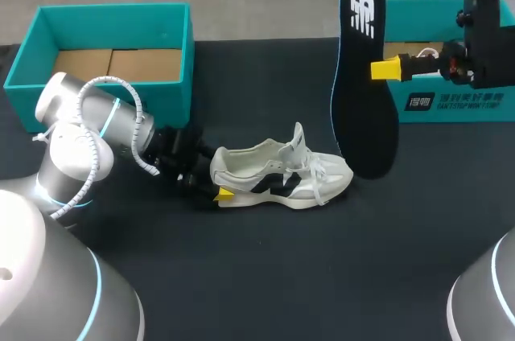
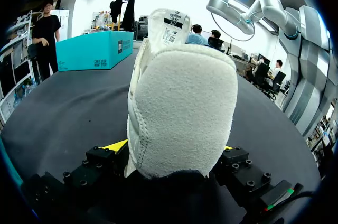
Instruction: Take the shoe out of the shoebox, open the shoe tongue, remove and reinsert the insole, then place the shoe into the shoebox
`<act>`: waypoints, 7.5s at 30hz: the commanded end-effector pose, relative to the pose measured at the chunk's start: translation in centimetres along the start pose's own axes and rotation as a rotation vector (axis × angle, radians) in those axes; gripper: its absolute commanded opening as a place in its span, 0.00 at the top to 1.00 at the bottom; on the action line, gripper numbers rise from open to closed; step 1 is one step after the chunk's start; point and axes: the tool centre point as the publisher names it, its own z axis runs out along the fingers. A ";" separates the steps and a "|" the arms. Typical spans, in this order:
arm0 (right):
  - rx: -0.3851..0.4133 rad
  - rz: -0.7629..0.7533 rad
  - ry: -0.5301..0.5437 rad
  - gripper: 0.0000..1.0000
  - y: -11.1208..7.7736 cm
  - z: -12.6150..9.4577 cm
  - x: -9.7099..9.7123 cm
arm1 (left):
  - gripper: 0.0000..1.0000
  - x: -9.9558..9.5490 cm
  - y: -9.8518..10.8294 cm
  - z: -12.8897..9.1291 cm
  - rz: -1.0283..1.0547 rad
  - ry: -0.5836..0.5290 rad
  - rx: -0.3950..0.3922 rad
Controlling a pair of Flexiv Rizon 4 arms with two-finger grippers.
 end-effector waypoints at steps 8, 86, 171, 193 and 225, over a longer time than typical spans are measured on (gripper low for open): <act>-0.004 0.000 -0.005 1.00 -0.3 0.1 0.2 | 1.00 -0.2 0.2 0.3 -0.001 0.002 -0.001; -0.004 0.000 -0.005 1.00 -0.3 0.1 0.2 | 0.00 0.8 -2.7 -5.0 -0.096 -0.096 -0.597; -0.004 0.000 -0.005 1.00 -0.3 0.1 0.2 | 0.00 2.1 -8.5 -5.7 -0.002 -0.168 -0.796; -0.004 0.000 -0.005 1.00 -0.3 0.1 0.2 | 0.00 -2.9 -10.0 -1.1 0.030 -0.113 -0.732; -0.004 0.000 -0.005 1.00 -0.3 0.1 0.2 | 1.00 -4.2 -9.7 4.0 0.021 -0.072 -0.721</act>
